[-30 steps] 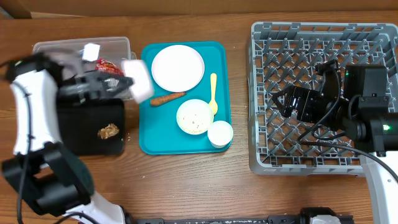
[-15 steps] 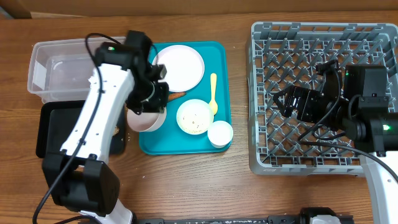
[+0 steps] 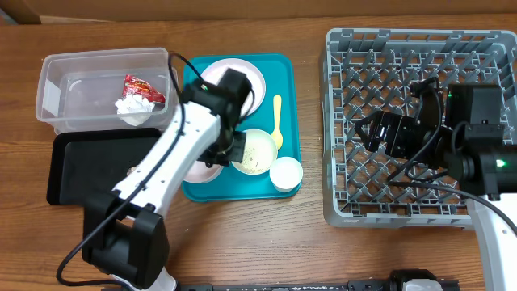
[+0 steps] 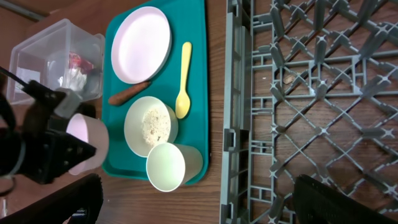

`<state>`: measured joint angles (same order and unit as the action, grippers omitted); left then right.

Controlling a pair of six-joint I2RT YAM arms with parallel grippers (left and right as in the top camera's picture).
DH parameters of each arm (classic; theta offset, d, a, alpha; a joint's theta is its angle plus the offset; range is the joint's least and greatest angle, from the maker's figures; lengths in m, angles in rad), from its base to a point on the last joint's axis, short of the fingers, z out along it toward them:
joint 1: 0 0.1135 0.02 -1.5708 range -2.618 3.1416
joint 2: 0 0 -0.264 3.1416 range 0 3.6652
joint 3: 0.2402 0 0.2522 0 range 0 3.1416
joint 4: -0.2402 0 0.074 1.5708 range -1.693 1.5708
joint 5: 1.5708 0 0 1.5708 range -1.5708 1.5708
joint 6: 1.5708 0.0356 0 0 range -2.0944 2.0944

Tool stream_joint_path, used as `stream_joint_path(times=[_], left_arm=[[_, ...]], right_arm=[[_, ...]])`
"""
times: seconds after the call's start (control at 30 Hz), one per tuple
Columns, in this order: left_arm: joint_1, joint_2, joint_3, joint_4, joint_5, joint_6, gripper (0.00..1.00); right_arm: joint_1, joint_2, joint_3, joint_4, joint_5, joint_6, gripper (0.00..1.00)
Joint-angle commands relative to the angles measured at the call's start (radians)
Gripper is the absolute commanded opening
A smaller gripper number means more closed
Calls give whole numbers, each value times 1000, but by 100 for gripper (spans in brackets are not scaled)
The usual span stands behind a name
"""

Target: Sort waste into correct bins and load items into the dishwasher

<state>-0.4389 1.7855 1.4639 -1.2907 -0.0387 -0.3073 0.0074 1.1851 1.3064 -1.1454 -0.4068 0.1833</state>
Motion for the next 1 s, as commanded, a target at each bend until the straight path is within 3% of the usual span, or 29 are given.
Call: stream_joint_path(times=[0.0,0.17,0.27,0.37,0.43,0.63,0.7,0.8,0.97], left_arm=[[-6,-24,-65,42,-50,-31,4],[-6,-24,-104,120,-50,-31,5],[-7,-24,-105,129,-50,-30,17],[-7,-24,-105,136,-37,-30,40],[-7,-24,-105,140,-21,-29,48],[-4,-24,-67,133,-13,-29,53],[1,-24,-24,143,-8,-5,61],[2,-24,39,203,48,145,74],[3,0,50,285,57,227,70]], right_arm=[[4,13,28,0,6,-2,100],[4,18,28,-1,6,-2,100],[4,18,28,-2,5,-2,100],[4,18,28,-2,6,-2,100],[4,18,28,-1,6,-2,100],[4,18,28,-2,5,-2,100],[4,18,28,-2,5,-2,100],[4,18,28,0,6,-2,100],[4,18,28,3,5,-2,100]])
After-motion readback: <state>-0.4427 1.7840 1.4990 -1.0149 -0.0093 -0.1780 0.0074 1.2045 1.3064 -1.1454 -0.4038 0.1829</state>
